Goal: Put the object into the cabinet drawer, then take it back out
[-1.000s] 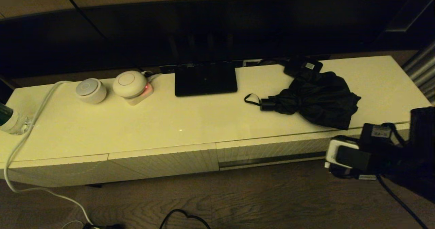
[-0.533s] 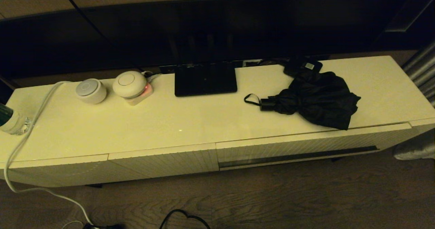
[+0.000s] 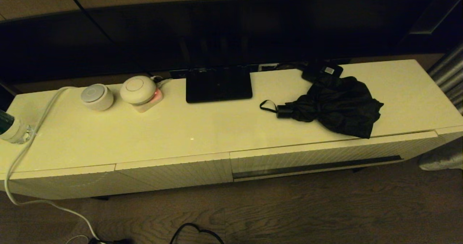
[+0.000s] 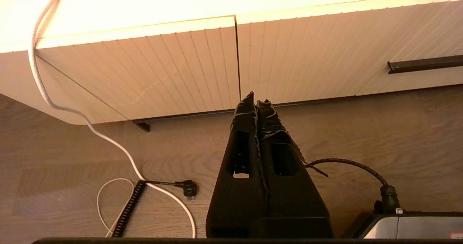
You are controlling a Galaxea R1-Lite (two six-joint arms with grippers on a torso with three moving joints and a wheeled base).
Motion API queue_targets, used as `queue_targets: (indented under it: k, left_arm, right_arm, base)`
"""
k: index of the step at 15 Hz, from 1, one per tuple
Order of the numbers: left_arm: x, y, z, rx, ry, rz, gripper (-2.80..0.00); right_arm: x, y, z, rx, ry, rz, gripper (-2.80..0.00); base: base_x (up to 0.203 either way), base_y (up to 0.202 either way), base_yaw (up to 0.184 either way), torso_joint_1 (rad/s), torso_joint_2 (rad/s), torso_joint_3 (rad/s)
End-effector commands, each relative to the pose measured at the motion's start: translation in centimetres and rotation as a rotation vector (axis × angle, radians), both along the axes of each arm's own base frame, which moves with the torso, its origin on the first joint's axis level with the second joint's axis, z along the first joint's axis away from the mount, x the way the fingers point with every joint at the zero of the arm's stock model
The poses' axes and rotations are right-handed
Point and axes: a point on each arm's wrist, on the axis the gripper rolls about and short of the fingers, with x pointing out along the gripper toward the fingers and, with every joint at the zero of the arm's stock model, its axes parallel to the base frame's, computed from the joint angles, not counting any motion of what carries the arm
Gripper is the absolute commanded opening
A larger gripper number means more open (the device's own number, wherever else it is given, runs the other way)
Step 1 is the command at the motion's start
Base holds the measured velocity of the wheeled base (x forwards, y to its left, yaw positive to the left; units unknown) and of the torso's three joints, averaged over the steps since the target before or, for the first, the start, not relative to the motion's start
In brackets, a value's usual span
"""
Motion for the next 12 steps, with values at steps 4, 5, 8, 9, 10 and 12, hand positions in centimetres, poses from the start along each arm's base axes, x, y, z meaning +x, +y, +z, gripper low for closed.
queue_targets:
  k: [4,5,8,9,10,12]
  left_arm:
    - [0.0,0.0,-0.1,0.0,0.003,0.001,-2.8]
    - [0.0,0.0,-0.1,0.0,0.003,0.001,-2.8]
    - [0.0,0.0,-0.1,0.0,0.003,0.001,-2.8]
    - [0.0,0.0,-0.1,0.0,0.003,0.001,-2.8]
    - [0.0,0.0,-0.1,0.0,0.003,0.001,-2.8]
    - [0.0,0.0,-0.1,0.0,0.003,0.001,-2.8]
  right_arm:
    - [-2.8,0.4,-4.1,0.221,0.032,0.156,-2.8]
    - [-3.0,0.5,-5.1,0.236,0.056,0.185,-2.8]
    - [-3.5,0.5,-6.8,0.284,0.094,0.204,-2.8]
    - [-4.0,0.5,-7.5,0.302,0.112,0.205,-2.8]
    - [-4.6,0.5,-8.2,0.309,0.116,0.212,-2.8]
    - [-5.3,0.6,-9.6,0.327,0.144,0.252,-2.8]
  base:
    - [0.0,0.0,0.0,0.0,0.0,0.0]
    - [0.0,0.0,0.0,0.0,0.0,0.0]
    - [0.0,0.0,0.0,0.0,0.0,0.0]
    - [0.0,0.0,0.0,0.0,0.0,0.0]
    - [0.0,0.0,0.0,0.0,0.0,0.0]
    - [0.0,0.0,0.0,0.0,0.0,0.0]
